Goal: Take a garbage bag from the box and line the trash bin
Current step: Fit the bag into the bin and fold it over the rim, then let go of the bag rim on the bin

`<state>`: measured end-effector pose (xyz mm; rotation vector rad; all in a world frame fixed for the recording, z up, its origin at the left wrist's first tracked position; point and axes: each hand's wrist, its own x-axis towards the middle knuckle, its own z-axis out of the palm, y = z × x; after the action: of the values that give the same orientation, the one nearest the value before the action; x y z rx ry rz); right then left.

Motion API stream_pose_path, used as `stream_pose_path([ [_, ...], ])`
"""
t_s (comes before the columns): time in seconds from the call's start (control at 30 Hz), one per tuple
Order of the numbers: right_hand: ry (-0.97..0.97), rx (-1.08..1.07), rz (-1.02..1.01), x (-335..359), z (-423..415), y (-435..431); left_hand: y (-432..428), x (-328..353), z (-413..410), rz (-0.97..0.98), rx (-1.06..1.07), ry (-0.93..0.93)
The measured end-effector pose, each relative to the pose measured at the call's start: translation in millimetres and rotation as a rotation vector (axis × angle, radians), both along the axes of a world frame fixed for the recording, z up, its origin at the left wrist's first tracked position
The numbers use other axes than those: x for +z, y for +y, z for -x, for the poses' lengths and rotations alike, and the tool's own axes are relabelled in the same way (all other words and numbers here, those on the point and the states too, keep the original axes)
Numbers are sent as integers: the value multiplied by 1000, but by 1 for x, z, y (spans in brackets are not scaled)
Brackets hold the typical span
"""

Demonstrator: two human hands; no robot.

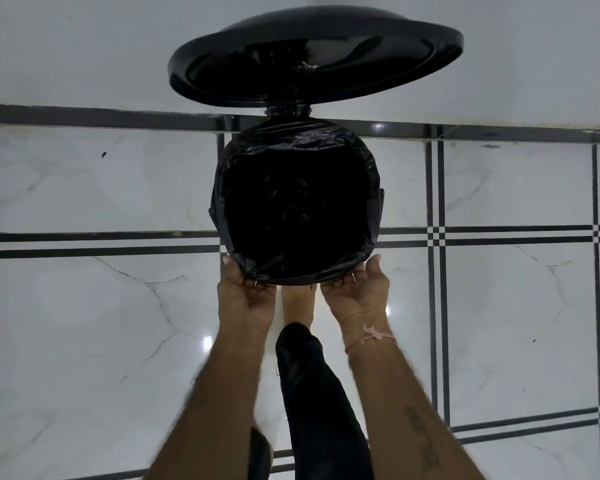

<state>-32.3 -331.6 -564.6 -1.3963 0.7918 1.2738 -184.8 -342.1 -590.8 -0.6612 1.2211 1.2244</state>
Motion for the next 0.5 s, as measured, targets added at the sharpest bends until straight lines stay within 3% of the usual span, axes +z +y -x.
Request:
stream_pose_path([
  [0.5, -135, 203, 55, -4, -22, 5, 11, 2, 10, 34, -147, 25],
])
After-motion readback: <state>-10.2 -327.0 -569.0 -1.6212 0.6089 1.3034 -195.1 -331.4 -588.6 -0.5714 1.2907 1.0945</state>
